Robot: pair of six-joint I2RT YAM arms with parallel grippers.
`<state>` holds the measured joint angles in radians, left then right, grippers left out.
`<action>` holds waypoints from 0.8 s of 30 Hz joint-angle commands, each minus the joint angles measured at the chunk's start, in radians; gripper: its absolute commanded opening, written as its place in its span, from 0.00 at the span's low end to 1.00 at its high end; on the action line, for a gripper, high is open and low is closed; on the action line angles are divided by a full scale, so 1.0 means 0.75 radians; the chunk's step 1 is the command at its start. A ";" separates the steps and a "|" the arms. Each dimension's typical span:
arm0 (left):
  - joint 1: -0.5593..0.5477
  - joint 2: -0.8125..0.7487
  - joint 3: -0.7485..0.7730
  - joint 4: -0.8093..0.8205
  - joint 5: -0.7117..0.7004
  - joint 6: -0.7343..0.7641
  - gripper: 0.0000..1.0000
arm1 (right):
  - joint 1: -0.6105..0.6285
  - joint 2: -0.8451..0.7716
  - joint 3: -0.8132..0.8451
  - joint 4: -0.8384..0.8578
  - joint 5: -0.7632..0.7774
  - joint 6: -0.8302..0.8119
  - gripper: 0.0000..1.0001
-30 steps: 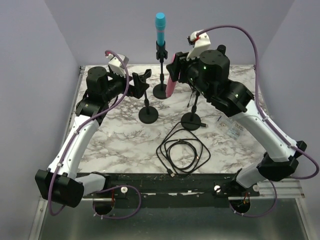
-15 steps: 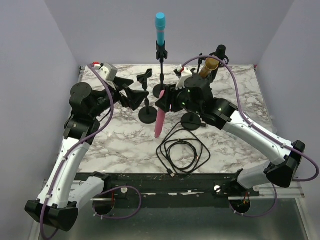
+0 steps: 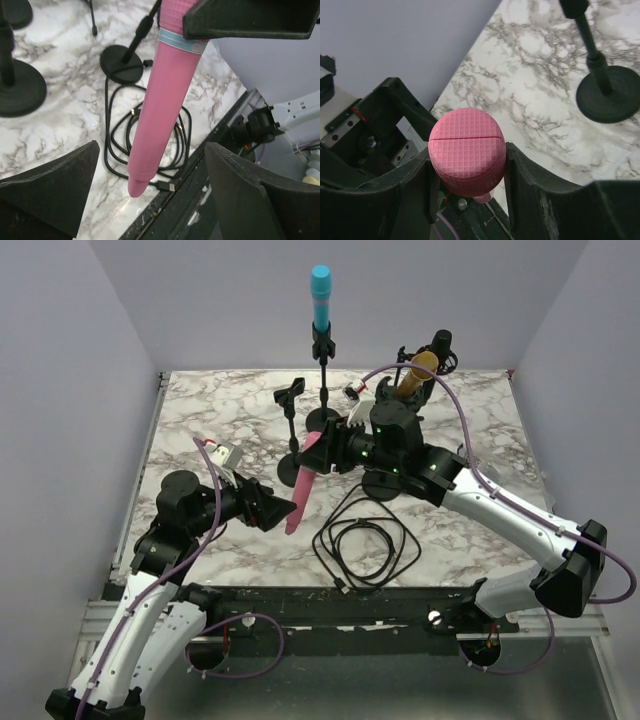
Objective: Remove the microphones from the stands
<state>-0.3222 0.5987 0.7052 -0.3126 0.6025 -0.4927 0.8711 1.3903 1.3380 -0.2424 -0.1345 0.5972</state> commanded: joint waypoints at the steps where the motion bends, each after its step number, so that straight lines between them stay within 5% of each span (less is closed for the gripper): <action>1: -0.092 0.016 0.026 -0.126 -0.090 0.057 0.85 | 0.006 0.056 -0.039 0.150 -0.218 0.074 0.01; 9: -0.197 0.140 0.130 -0.189 -0.240 0.144 0.56 | 0.006 0.063 -0.109 0.264 -0.299 0.128 0.01; 20: -0.317 0.211 0.183 -0.221 -0.444 0.172 0.63 | 0.006 0.065 -0.140 0.310 -0.314 0.151 0.01; 24: -0.346 0.230 0.196 -0.233 -0.515 0.193 0.37 | 0.006 0.061 -0.152 0.353 -0.317 0.157 0.01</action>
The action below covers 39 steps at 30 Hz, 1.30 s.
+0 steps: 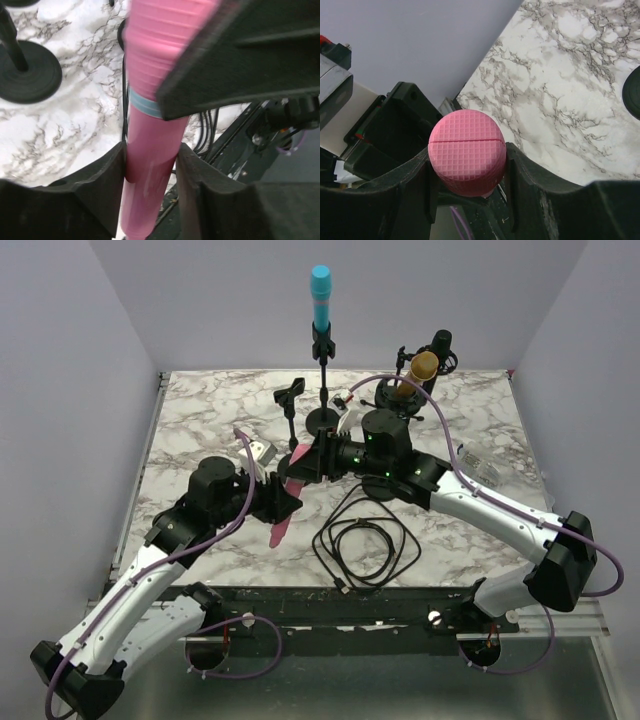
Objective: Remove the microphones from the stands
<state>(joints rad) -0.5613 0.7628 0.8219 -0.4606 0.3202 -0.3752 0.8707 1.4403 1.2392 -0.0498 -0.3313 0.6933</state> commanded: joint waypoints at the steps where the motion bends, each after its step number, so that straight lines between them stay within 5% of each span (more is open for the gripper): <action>1: -0.029 0.008 0.041 -0.040 -0.158 0.043 0.30 | 0.007 -0.008 -0.026 0.099 -0.053 0.029 0.01; 3: -0.030 0.002 0.044 -0.050 -0.201 0.054 0.02 | 0.007 -0.018 -0.034 0.091 -0.034 -0.001 0.17; 7: -0.029 0.003 0.044 -0.120 -0.294 0.048 0.00 | 0.007 -0.074 -0.041 -0.018 0.138 -0.091 0.83; 10: -0.028 -0.019 0.022 -0.179 -0.383 0.007 0.00 | 0.007 -0.152 -0.061 -0.069 0.271 -0.148 0.99; 17: 0.102 -0.052 -0.030 -0.334 -0.696 -0.236 0.00 | 0.007 -0.329 -0.148 -0.117 0.526 -0.228 1.00; 26: 0.682 0.200 -0.013 -0.166 -0.427 -0.467 0.00 | 0.008 -0.389 -0.159 -0.192 0.586 -0.278 1.00; 33: 0.886 0.646 0.203 0.035 -0.350 -0.747 0.00 | 0.007 -0.409 -0.147 -0.232 0.527 -0.270 1.00; 39: 0.944 1.146 0.642 -0.071 -0.275 -0.967 0.00 | 0.007 -0.427 -0.131 -0.278 0.552 -0.286 1.00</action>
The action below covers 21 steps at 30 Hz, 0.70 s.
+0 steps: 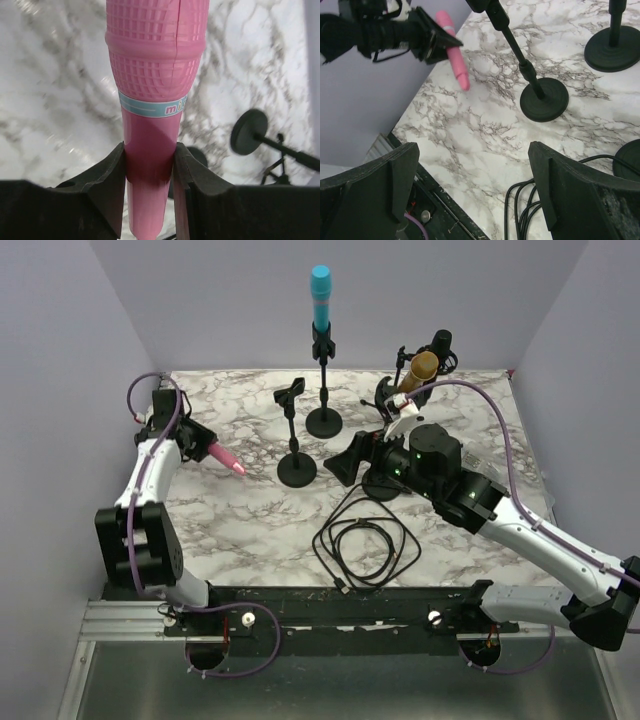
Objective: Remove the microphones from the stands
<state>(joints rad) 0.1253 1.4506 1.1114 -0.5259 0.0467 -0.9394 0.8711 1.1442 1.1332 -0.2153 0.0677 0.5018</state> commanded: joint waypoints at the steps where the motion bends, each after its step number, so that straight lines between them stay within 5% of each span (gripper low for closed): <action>1: 0.033 0.324 0.335 -0.014 0.090 -0.246 0.00 | 0.006 -0.035 0.011 -0.059 0.029 -0.033 1.00; 7: 0.043 0.701 0.817 -0.168 0.001 -0.377 0.00 | 0.006 -0.024 0.023 -0.060 0.041 -0.053 1.00; 16: 0.110 1.250 1.475 -0.517 0.127 -0.530 0.00 | 0.007 0.017 0.048 -0.057 0.091 -0.101 1.00; 21: 0.107 1.279 1.489 -0.561 0.048 -0.563 0.02 | 0.006 0.032 0.039 -0.047 0.148 -0.140 1.00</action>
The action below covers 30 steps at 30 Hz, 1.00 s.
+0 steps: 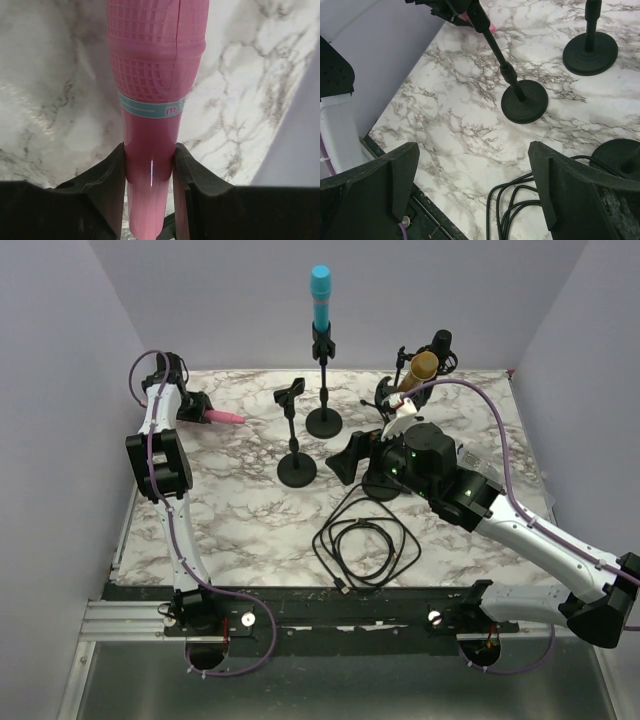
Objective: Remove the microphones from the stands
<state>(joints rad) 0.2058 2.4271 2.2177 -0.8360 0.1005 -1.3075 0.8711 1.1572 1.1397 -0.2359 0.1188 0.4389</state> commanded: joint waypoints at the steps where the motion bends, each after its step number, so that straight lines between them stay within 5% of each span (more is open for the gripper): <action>1: -0.002 -0.037 -0.019 -0.132 -0.051 -0.069 0.10 | 0.007 0.019 0.031 -0.016 0.086 -0.057 1.00; 4: 0.001 -0.064 -0.090 -0.101 -0.099 -0.054 0.29 | 0.006 0.031 0.029 -0.007 0.081 -0.056 1.00; 10: -0.004 -0.086 -0.168 -0.066 -0.102 -0.061 0.38 | 0.006 0.030 0.007 0.015 0.033 -0.018 1.00; 17: 0.000 -0.088 -0.175 -0.062 -0.081 -0.072 0.67 | 0.006 -0.005 0.000 0.011 0.030 0.014 1.00; 30: -0.006 -0.292 -0.317 0.081 0.104 0.109 0.90 | 0.008 -0.006 0.027 -0.051 0.073 0.030 1.00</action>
<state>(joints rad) 0.2028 2.3684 2.0594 -0.8326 0.1040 -1.3029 0.8711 1.1584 1.1397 -0.2398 0.1455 0.4538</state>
